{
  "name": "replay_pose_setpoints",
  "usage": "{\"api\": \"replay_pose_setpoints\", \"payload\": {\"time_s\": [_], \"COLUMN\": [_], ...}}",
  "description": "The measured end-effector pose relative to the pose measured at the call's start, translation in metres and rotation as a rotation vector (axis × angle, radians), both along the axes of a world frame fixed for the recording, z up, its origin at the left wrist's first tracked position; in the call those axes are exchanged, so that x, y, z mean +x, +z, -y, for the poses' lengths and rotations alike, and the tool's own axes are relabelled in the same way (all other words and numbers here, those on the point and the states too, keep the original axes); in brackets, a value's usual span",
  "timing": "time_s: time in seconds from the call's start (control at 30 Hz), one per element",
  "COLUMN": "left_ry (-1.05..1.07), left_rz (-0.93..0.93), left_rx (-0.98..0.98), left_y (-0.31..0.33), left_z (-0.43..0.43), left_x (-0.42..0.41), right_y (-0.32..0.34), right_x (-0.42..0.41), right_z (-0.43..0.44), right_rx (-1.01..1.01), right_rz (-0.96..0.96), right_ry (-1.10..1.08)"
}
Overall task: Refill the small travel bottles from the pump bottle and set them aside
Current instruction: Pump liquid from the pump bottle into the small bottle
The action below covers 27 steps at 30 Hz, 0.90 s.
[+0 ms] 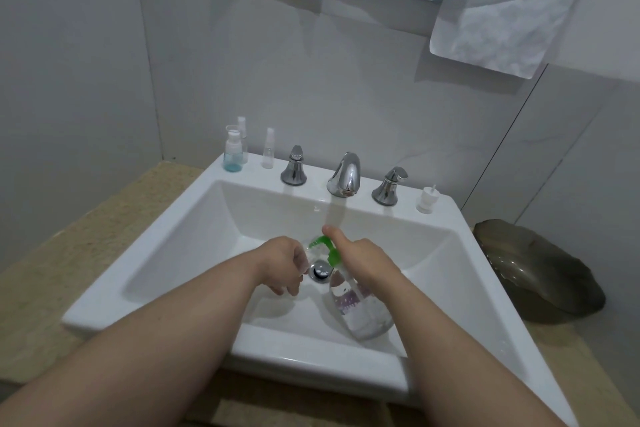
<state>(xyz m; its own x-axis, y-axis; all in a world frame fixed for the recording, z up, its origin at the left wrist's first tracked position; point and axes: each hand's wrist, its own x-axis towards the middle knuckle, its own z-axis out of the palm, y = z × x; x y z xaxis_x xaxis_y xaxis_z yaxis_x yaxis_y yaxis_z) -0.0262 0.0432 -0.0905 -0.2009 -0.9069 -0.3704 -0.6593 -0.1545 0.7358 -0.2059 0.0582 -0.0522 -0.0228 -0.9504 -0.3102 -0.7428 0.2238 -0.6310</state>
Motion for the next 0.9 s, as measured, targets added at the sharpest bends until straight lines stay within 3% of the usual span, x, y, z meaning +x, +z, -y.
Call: {"api": "replay_pose_setpoints", "payload": {"time_s": [0.9], "left_ry": [0.002], "left_rz": [0.138], "left_rx": [-0.059], "left_y": [0.0015], "left_z": [0.0003], "left_x": [0.0025], "right_y": [0.0043], "right_x": [-0.0071], "right_z": [-0.0009], "right_rx": [-0.048], "right_rz": [-0.040], "right_ry": [-0.011]}}
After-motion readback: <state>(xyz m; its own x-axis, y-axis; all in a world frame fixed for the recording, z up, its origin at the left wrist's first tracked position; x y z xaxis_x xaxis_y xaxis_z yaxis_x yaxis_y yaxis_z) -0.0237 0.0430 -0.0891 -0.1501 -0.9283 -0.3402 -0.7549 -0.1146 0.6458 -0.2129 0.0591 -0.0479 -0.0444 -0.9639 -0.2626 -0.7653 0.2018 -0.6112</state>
